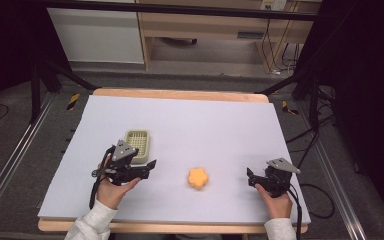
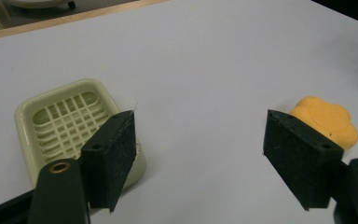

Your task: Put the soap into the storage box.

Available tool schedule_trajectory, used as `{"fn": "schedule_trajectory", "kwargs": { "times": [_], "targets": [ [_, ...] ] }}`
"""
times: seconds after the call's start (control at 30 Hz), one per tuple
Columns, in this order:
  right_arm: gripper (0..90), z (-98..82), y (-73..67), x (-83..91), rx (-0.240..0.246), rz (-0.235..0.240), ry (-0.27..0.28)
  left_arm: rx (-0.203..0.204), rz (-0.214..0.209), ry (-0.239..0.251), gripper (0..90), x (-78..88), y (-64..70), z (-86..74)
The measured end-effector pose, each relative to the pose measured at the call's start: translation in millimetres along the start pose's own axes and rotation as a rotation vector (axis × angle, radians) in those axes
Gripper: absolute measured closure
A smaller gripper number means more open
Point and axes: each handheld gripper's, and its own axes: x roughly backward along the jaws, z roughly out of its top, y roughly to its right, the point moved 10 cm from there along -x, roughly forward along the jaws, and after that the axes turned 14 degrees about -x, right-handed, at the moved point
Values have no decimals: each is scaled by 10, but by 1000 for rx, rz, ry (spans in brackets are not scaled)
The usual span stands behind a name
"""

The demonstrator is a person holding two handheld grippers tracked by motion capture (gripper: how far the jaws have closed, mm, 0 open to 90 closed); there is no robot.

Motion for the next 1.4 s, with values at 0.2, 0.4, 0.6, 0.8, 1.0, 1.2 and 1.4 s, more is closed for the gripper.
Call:
{"fn": "schedule_trajectory", "kwargs": {
  "times": [0.2,0.4,0.6,0.8,1.0,1.2,1.4],
  "targets": [
    [52,-3,-4,-3,0,0,-3,-8,-16,3,253,-59,71,71],
    [52,-3,-5,-1,0,1,-3,-23,-38,0,252,-133,179,145],
    [52,0,-6,-2,-1,2,-1,-39,-55,-5,252,-176,249,194],
    [53,0,-12,-6,3,5,-2,-52,-64,-11,252,-209,300,233],
    [53,-3,-17,-3,1,7,-5,-76,-80,-24,253,-265,388,279],
    [53,-3,-20,-5,1,9,-5,-81,-94,-32,252,-334,464,295],
    [53,1,-25,-1,-4,13,-2,-94,-112,-40,253,-390,560,330]
  ]
}}
